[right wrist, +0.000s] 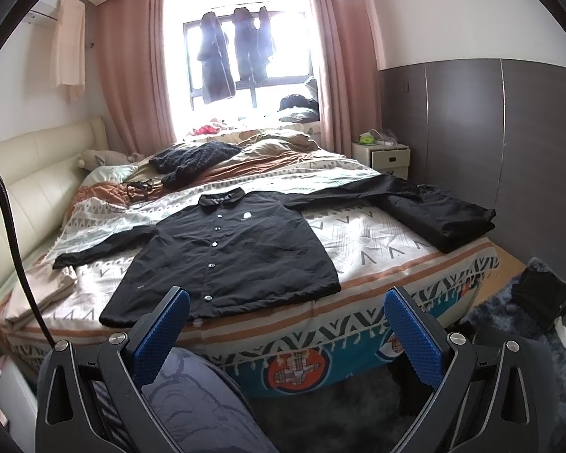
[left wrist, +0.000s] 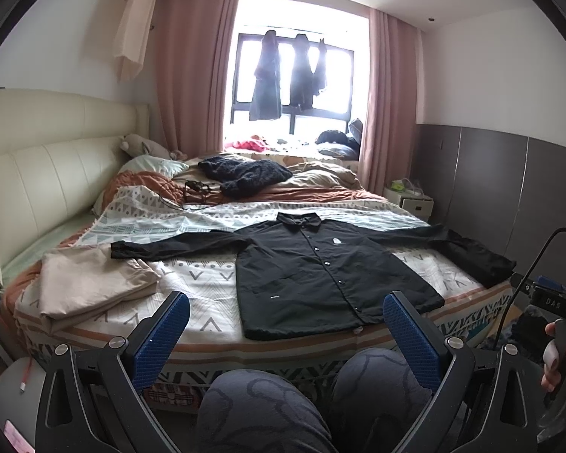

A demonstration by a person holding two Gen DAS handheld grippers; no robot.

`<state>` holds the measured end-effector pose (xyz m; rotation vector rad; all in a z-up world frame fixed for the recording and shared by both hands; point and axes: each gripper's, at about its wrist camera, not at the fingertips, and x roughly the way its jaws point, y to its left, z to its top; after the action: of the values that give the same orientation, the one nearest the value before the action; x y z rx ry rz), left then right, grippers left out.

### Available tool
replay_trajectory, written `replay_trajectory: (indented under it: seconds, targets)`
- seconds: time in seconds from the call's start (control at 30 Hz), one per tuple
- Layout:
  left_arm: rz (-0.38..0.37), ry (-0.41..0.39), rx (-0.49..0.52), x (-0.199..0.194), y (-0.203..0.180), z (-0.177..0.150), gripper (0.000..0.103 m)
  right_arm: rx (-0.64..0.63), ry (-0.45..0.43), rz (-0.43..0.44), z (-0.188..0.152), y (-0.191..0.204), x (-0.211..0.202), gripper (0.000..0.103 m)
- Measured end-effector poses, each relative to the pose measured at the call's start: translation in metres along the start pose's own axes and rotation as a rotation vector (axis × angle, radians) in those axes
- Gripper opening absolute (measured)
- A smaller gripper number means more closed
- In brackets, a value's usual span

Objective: Fold large clothes
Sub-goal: 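Move both grippers toward the black shirt lying flat on the bed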

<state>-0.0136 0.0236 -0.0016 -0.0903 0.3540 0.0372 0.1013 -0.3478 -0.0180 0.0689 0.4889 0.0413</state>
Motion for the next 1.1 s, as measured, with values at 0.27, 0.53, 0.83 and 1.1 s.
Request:
replay_trajectory:
  seconds: [0.27,0.53,0.83,1.1]
  targets:
    - [-0.003,0.002,-0.007,-0.001,-0.002,-0.002,0.103,0.003,0.007,0.002,0.000,-0.002,-0.002,0.103]
    - [0.014,-0.001,-0.015,0.005,0.006,0.009,0.103,0.003,0.016,0.005,0.021,0.008,0.011,0.103]
    - [0.104,0.012,-0.018,0.044,0.041,0.031,0.103,-0.011,0.007,0.126,0.064,0.037,0.040,0.103]
    - [0.204,0.058,-0.060,0.100,0.089,0.043,0.103,-0.025,0.045,0.198,0.085,0.071,0.111,0.103]
